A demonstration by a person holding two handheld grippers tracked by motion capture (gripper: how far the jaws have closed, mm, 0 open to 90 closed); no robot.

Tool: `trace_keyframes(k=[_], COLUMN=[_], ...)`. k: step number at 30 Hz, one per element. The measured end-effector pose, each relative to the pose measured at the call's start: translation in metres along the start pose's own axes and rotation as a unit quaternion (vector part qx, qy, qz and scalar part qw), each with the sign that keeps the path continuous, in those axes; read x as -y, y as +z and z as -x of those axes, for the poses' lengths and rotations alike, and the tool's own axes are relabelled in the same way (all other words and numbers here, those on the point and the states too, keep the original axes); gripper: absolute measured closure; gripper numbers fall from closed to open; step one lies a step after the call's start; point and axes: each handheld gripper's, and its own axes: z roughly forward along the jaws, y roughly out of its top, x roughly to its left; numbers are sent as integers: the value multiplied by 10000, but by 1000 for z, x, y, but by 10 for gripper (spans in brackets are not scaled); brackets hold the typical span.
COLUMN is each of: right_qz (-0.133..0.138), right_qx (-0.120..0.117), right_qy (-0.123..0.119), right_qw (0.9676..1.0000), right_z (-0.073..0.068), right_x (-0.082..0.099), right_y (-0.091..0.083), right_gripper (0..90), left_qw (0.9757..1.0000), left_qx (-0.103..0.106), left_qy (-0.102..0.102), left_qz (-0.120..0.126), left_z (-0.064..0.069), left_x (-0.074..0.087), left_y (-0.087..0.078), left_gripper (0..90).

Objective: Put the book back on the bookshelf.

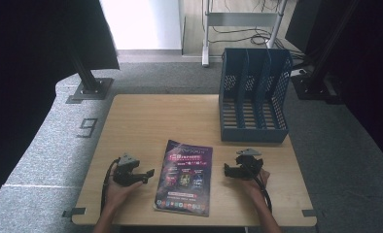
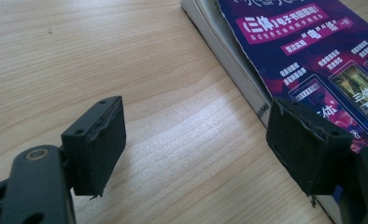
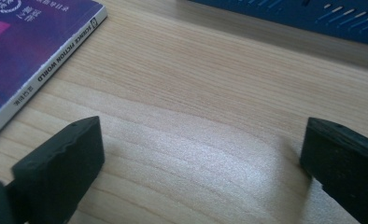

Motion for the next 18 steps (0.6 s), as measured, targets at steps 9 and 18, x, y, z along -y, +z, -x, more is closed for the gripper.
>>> trace_keyframes(k=[9,18], right_qz=[55,350], right_qx=[-151,-438], right_qy=[106,93], right_qw=[9998,9984], right_z=[0,-4], right_x=[-2,-12], right_y=[-5,-15], right_gripper=[89,126], left_qw=[10000,9999], left_qx=[-17,-42], left_qy=[-17,-56], left_qz=[83,122], left_z=[1,-1], left_x=[1,3], left_y=[-3,-3], left_gripper=[201,201])
